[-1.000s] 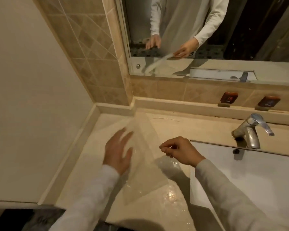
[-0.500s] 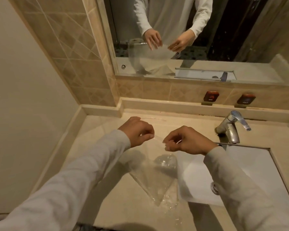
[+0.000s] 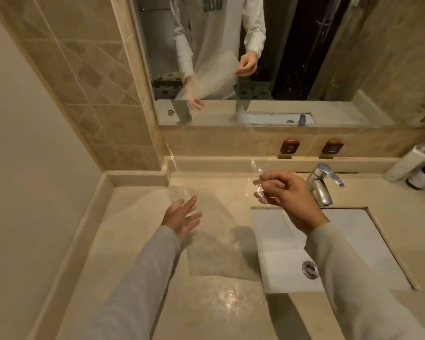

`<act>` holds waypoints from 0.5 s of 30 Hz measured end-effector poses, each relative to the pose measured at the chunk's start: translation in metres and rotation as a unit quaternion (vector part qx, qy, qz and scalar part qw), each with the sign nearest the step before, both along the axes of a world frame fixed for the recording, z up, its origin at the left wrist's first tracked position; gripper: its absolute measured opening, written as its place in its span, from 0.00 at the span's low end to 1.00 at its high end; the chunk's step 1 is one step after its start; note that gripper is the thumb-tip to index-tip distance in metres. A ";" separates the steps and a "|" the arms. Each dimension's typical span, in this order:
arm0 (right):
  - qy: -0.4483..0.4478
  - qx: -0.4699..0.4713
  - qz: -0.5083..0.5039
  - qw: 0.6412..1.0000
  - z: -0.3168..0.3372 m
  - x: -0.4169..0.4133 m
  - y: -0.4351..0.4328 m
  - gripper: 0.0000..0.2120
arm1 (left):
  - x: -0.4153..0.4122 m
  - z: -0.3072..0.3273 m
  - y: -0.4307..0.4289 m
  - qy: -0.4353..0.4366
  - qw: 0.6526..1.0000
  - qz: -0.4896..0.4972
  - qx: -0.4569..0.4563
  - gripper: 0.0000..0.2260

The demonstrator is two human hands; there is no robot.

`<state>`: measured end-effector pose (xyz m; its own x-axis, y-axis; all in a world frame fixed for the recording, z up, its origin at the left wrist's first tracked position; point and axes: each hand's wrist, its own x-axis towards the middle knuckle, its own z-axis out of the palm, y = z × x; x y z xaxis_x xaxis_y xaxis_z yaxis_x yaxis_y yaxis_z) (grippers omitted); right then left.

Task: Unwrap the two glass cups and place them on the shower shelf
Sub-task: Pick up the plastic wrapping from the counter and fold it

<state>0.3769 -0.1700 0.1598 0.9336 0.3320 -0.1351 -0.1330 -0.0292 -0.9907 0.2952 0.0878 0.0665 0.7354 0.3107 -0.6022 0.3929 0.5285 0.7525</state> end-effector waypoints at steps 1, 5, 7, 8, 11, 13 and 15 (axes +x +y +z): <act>0.014 -0.006 -0.021 1.000 -0.003 -0.007 -0.009 0.07 | 0.001 -0.003 -0.001 -0.019 1.000 -0.014 -0.006 0.28; 0.075 -0.026 -0.047 0.996 -0.016 -0.040 -0.040 0.06 | -0.004 -0.001 0.008 -0.084 0.989 -0.111 0.046 0.03; 0.092 -0.016 -0.062 0.994 -0.023 -0.058 -0.044 0.09 | -0.013 0.004 0.018 -0.110 0.979 -0.171 0.025 0.02; 0.091 -0.014 -0.073 0.993 -0.027 -0.068 -0.044 0.10 | -0.019 0.007 0.022 -0.116 0.974 -0.193 0.017 0.03; 0.076 -0.025 -0.093 0.992 -0.036 -0.097 -0.039 0.08 | -0.038 0.012 0.033 -0.116 0.968 -0.215 0.058 0.02; 0.068 -0.032 -0.104 0.992 -0.042 -0.119 -0.035 0.08 | -0.050 0.013 0.042 -0.116 0.965 -0.212 0.102 0.05; 0.064 -0.012 -0.119 0.991 -0.049 -0.141 -0.031 0.07 | -0.061 0.014 0.051 -0.119 0.967 -0.201 0.102 0.10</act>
